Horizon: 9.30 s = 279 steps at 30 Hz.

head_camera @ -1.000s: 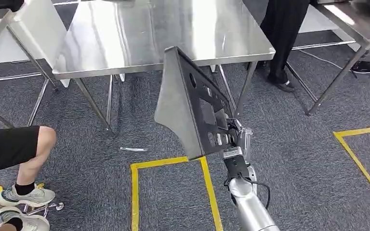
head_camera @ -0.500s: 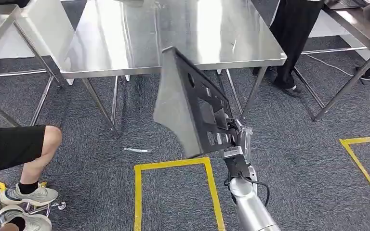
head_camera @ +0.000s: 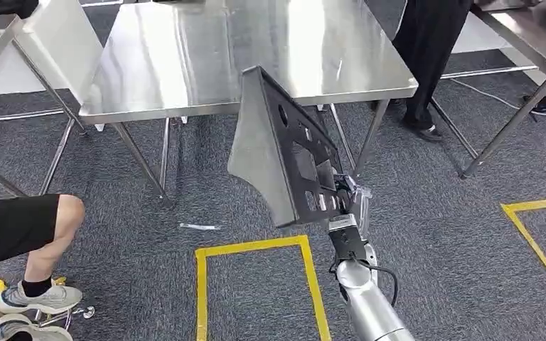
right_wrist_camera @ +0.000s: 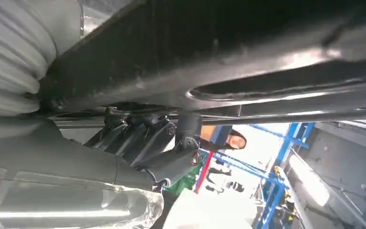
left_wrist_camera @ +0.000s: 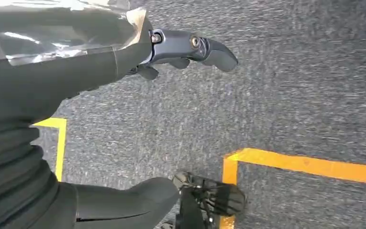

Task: Take the parts from the cabinet and place them on the table.

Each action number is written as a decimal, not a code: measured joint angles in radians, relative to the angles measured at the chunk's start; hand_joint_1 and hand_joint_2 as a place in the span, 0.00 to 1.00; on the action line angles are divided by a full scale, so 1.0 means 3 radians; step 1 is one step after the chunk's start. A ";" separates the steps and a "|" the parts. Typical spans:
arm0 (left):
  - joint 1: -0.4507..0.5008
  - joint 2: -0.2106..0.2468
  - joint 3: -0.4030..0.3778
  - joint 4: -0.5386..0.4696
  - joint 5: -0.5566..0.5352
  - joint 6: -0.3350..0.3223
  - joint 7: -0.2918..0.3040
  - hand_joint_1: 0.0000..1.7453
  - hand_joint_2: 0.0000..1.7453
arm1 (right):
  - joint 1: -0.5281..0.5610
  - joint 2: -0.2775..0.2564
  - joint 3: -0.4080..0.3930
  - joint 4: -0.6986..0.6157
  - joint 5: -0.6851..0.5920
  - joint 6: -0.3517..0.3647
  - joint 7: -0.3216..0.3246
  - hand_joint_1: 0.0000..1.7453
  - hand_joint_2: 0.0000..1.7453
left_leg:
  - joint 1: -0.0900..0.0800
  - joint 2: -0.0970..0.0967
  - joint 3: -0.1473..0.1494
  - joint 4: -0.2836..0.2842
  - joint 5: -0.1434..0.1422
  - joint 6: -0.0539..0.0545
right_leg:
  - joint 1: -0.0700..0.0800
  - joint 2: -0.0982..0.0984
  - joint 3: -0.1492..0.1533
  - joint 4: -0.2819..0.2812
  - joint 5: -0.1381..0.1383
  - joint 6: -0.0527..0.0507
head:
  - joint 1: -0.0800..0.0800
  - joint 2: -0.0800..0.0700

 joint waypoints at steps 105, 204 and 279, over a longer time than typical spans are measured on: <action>0.0075 -0.0017 0.0109 0.0023 0.0014 -0.0018 -0.0003 0.00 1.00 | 0.0034 -0.0025 0.0135 -0.0048 0.0018 0.0057 0.0084 1.00 1.00 | -0.0017 -0.0028 0.0356 -0.0044 -0.0237 0.0162 | -0.0003 0.0000 -0.0311 0.0142 0.0104 0.0176 | 0.0001 0.0000; -0.0472 -0.0147 -0.0696 -0.0223 -0.0891 -0.0305 0.0450 0.00 1.00 | -0.1854 0.0008 0.0111 0.2392 0.1386 -0.0358 0.1270 1.00 1.00 | -0.0110 -0.0040 0.0201 -0.0061 -0.0141 0.0170 | -0.0009 0.0021 -0.0131 -0.0033 0.0162 0.0040 | -0.0014 0.0000; -0.0495 -0.0142 -0.0673 -0.0141 -0.0650 -0.0445 0.0393 0.00 0.00 | -0.2206 -0.0060 0.0048 0.2677 0.1692 -0.0473 0.1907 0.00 1.00 | -0.0110 -0.0041 0.0202 -0.0060 -0.0141 0.0170 | -0.0009 0.0021 -0.0130 -0.0033 0.0162 0.0040 | -0.0014 0.0000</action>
